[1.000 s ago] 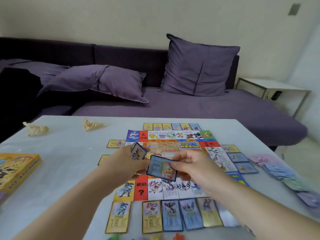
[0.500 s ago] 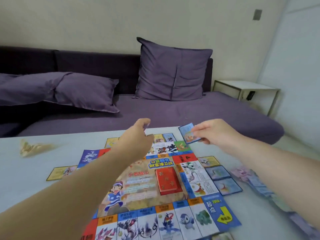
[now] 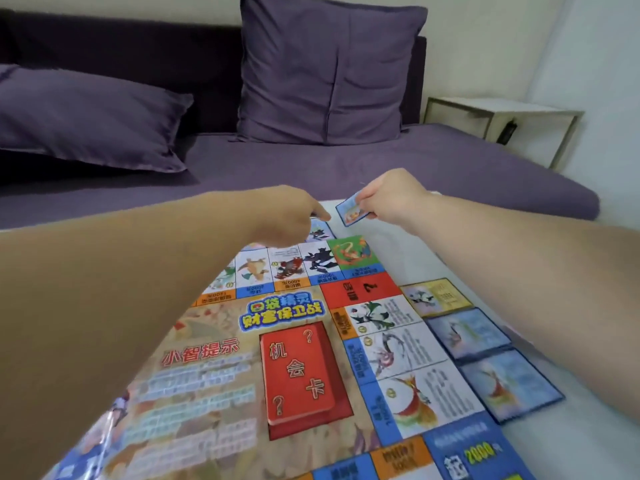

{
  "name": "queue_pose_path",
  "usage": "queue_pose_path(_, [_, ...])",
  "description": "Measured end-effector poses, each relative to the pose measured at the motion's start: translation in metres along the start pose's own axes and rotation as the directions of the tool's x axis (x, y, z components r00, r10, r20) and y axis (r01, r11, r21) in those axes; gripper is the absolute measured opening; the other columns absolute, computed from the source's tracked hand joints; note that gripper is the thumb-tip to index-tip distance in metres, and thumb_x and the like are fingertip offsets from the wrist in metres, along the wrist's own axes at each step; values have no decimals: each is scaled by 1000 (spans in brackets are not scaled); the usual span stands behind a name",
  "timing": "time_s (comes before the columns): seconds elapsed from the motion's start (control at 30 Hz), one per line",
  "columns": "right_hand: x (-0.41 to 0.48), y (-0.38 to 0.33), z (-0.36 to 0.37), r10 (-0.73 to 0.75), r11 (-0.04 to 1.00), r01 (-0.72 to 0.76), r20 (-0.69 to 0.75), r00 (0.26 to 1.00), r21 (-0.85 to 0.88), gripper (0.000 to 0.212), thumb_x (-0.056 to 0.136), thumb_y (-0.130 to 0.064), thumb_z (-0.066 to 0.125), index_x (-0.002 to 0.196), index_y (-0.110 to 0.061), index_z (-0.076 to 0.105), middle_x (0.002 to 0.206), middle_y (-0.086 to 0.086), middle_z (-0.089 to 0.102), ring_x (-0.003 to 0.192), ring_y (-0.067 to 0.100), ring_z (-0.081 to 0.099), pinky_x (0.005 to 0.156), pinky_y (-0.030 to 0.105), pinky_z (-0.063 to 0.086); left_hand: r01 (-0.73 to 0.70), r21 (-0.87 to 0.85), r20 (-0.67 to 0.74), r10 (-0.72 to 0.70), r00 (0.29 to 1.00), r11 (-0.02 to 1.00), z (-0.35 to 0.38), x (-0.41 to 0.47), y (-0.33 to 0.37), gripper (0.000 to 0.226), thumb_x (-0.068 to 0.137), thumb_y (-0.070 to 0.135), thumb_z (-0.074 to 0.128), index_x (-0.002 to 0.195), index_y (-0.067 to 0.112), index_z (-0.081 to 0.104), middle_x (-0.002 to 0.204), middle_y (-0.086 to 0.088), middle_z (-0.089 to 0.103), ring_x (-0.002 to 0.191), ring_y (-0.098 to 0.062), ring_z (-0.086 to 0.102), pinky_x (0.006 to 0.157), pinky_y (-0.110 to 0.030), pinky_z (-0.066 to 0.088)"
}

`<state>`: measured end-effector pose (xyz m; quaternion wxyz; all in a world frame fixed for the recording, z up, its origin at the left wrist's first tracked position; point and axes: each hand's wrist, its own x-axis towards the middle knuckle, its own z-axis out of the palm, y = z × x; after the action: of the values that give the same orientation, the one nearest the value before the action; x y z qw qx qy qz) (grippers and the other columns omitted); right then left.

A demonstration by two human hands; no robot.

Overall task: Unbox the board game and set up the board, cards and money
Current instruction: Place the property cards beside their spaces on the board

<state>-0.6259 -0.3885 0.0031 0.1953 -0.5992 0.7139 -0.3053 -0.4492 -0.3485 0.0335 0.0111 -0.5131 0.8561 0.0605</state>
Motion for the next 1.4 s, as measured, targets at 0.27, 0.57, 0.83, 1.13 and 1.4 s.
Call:
queue_pose_path(0.27, [-6, 7, 18, -168, 913, 187, 85, 982, -362, 26, 91, -7, 55, 109, -16, 72, 120, 6, 65, 112, 26, 58, 97, 31, 45, 3, -22, 4, -3, 1000, 1000, 20, 12, 3, 55, 94, 1, 29, 136, 32, 48, 147, -2, 41, 109, -18, 48, 78, -20, 31])
queue_pose_path(0.57, [-22, 5, 11, -288, 738, 399, 281, 915, -544, 42, 82, 3, 42, 109, -15, 68, 119, 9, 63, 108, 32, 56, 91, 45, 48, 9, -13, -3, -9, 1000, 1000, 23, 10, 0, 54, 94, 1, 30, 138, 28, 47, 140, -4, 48, 67, -8, 41, 56, -18, 32])
queue_pose_path(0.83, [-30, 2, 10, -301, 713, 424, 302, 905, -559, 43, 81, 4, 40, 109, -15, 68, 113, 10, 65, 99, 30, 57, 83, 42, 51, 28, -23, -12, -28, 1000, 999, 24, 11, 0, 54, 93, 0, 31, 136, 26, 48, 136, -6, 50, 65, -8, 41, 52, -18, 32])
queue_pose_path(1.13, [-42, -7, -1, -285, 733, 419, 319, 904, -536, 52, 89, 0, 39, 133, -25, 54, 143, 0, 47, 130, 26, 42, 103, 41, 38, 74, -150, -147, -96, 984, 986, 11, 1, -4, 54, 92, 2, 30, 135, 31, 46, 137, -3, 49, 73, -12, 52, 58, -23, 40])
queue_pose_path(1.4, [-109, -60, -59, -390, 875, 423, 174, 904, -234, 46, 90, 3, 36, 124, -14, 63, 126, 1, 62, 120, 17, 54, 98, 23, 40, 2, -929, -137, -352, 926, 369, -35, -77, 14, 54, 94, 2, 33, 142, 28, 35, 123, 0, 58, 64, -14, 55, 61, -27, 41])
